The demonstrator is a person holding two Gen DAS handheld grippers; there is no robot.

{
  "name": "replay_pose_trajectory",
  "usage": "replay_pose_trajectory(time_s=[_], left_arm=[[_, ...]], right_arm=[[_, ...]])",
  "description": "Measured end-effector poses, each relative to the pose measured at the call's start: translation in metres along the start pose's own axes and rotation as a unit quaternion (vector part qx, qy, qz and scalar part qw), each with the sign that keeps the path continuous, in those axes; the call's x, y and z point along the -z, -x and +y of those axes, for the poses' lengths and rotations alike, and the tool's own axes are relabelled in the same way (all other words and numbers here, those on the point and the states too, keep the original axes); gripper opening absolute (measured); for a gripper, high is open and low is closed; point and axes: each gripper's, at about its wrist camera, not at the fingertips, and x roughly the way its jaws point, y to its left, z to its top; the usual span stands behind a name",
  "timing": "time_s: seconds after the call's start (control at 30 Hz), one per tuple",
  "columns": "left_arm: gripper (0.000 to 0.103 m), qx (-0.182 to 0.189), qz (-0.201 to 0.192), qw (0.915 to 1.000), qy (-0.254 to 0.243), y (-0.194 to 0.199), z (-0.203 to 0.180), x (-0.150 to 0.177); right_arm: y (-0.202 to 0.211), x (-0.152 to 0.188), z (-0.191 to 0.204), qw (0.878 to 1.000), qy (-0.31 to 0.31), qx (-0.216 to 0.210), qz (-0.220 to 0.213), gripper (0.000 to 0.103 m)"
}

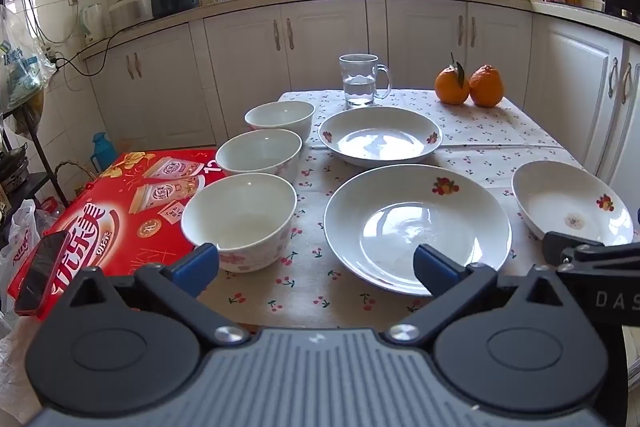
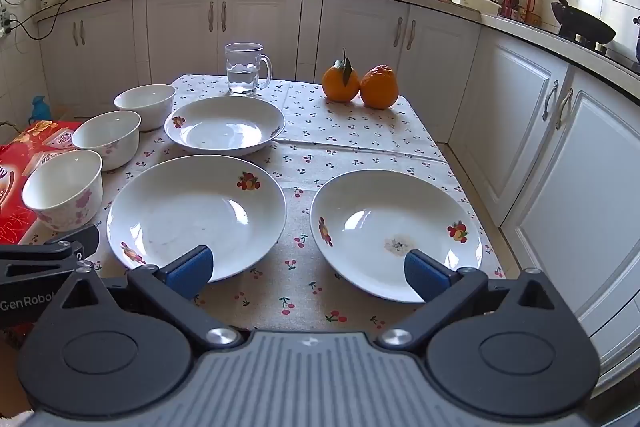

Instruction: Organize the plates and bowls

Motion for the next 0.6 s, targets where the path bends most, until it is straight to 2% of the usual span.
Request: replay_pose_trajectory(time_s=[0.6], left_arm=[[0.102,0.003,-0.003,1.0000,0.003,0.0007,0.0004,0.0001]], right_arm=[[0.0018,-0.0001,-0.0012,1.000,-0.001,-0.001,-0.003,0.103]])
